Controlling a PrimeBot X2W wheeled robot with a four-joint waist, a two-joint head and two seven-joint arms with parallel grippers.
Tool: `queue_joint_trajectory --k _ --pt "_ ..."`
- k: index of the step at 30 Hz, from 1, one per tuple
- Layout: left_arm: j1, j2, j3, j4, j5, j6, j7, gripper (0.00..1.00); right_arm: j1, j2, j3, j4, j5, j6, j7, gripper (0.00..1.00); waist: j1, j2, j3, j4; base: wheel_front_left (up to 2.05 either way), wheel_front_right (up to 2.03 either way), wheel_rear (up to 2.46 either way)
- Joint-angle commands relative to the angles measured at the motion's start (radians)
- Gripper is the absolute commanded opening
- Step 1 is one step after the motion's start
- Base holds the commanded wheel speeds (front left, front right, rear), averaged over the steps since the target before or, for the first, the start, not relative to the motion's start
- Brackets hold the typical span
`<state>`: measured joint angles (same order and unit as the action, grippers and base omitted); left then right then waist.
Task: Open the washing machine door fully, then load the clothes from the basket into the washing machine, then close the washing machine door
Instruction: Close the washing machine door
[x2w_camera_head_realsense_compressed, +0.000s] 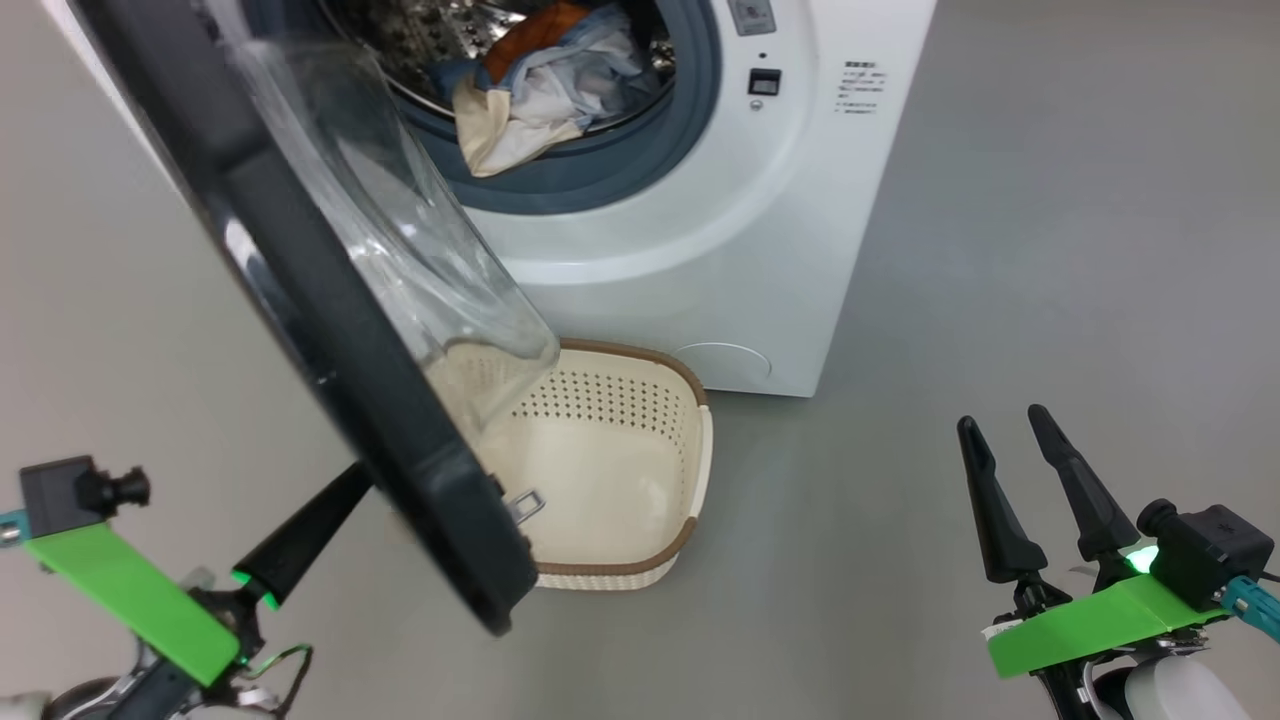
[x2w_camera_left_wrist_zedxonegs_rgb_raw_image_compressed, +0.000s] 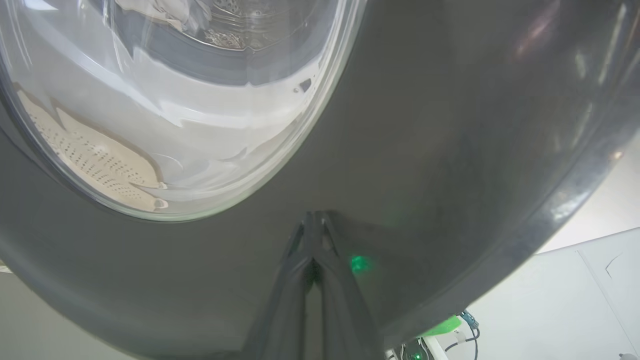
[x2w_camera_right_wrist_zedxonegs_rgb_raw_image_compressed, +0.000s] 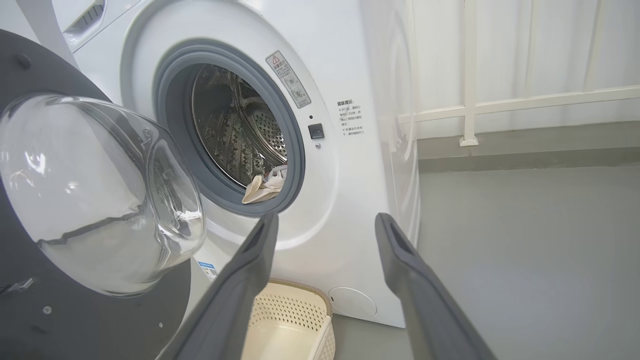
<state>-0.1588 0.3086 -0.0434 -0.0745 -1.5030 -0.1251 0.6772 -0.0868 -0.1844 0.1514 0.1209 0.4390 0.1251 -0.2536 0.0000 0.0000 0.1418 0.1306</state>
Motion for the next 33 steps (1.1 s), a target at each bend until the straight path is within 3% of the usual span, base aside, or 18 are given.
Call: queue_joint_trajectory --k 1,17,33 --pt "-0.061 0.013 0.016 -0.025 0.011 -0.006 -0.016 0.0 0.003 -0.004 0.013 -0.028 -0.007 0.006 -0.008 1.0 0.0 0.0 0.0 -0.012 0.0 0.0 0.0" --pt "-0.199 -0.027 -0.072 0.048 -0.014 -0.006 -0.144 0.0 -0.009 0.003 0.019 -0.031 -0.01 0.006 -0.008 1.0 0.0 0.0 0.018 -0.085 0.0 0.0 0.0" --pt "-0.294 0.024 -0.105 0.138 -0.022 -0.006 -0.236 0.0 -0.029 0.036 0.005 -0.04 -0.016 0.006 -0.008 1.0 0.0 0.0 0.058 -0.224 0.0 0.0 0.0"
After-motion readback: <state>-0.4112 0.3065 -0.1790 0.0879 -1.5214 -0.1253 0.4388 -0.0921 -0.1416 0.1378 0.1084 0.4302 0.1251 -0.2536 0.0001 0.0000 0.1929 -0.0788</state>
